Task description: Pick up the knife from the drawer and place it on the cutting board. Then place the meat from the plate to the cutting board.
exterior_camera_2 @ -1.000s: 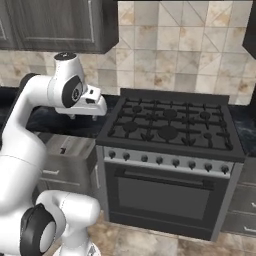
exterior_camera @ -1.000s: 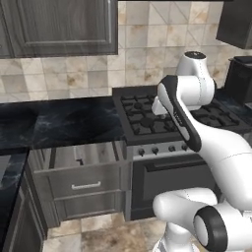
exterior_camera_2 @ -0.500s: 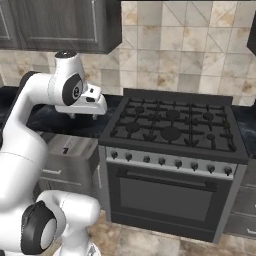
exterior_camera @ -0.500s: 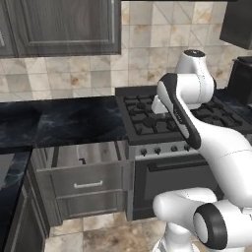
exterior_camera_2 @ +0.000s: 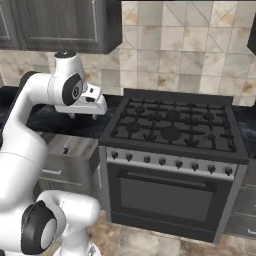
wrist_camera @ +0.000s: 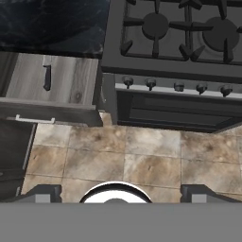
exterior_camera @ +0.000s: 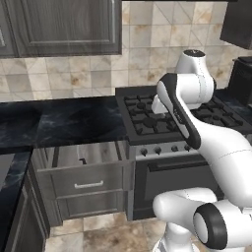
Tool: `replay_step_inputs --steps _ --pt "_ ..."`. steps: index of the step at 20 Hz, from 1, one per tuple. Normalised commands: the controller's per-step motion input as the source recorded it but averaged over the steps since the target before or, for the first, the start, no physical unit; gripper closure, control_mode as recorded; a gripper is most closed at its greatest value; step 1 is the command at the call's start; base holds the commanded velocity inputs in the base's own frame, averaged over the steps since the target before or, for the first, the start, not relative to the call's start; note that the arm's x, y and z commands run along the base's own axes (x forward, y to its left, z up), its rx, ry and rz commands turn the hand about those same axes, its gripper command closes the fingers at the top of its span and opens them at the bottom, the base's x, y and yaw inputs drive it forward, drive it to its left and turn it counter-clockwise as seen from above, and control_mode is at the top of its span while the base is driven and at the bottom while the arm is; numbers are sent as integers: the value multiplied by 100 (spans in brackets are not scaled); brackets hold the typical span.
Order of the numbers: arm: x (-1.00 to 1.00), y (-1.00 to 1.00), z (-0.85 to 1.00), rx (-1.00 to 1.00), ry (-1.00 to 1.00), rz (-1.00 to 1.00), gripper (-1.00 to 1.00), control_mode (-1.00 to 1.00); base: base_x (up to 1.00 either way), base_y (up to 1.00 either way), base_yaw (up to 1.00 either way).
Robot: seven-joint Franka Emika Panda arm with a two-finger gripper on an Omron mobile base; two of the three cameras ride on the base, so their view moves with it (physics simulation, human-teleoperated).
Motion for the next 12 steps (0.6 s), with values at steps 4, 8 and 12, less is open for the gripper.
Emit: replay_step_inputs --steps 4,8,12 --pt "0 0 0 0 0 0 -100 100 0 0 0" --pt "0 0 0 0 0 0 -100 100 0 0 0" --pt "0 0 0 0 0 0 -100 100 0 0 0"
